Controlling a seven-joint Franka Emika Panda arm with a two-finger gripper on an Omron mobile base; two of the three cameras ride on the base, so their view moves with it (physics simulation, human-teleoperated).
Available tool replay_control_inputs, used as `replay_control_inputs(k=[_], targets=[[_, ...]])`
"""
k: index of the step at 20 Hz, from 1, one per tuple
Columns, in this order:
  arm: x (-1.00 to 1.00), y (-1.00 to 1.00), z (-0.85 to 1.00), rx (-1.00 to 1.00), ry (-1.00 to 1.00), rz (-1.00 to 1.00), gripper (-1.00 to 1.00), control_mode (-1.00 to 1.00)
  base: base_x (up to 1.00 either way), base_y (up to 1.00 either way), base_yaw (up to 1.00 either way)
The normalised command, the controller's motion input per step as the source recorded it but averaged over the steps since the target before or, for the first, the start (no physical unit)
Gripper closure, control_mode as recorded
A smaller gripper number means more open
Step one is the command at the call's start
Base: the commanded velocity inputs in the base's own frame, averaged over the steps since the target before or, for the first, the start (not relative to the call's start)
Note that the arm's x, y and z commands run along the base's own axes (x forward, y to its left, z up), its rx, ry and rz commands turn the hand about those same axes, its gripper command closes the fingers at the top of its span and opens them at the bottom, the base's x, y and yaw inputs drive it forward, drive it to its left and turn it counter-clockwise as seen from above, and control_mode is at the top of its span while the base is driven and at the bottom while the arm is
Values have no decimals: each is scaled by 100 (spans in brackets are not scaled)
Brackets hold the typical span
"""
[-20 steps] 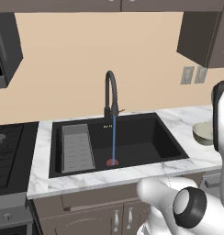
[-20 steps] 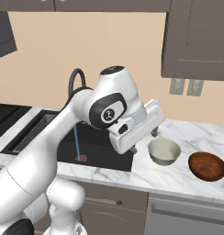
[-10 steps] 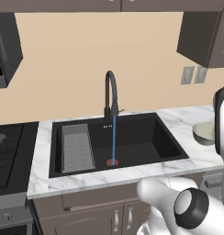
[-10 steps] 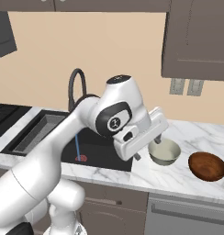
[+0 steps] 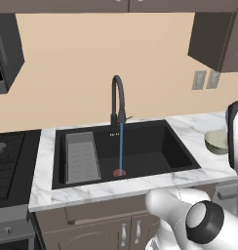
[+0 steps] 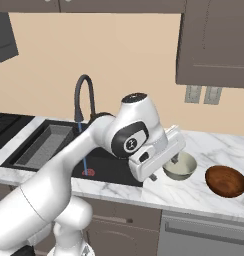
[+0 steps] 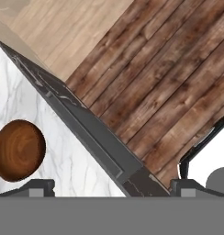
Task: Rinse each bowl for a few seconds and place them down in the sink or on the counter.
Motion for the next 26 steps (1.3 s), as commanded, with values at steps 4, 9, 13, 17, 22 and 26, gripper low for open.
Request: replay_control_inputs(k=[4, 9, 13, 17, 22, 26], targets=[[9, -15, -21, 0, 0, 0, -100, -100, 0, 0, 0], [9, -12, -17, 0, 0, 0, -100, -100, 0, 0, 0], [16, -15, -15, 0, 0, 0, -100, -100, 0, 0, 0], [17, -18, -13, 0, 0, 0, -100, -100, 0, 0, 0], [15, -19, -9, 3, 0, 0, -100, -100, 0, 0, 0], [15, -20, -10, 2, 0, 0, -100, -100, 0, 0, 0]])
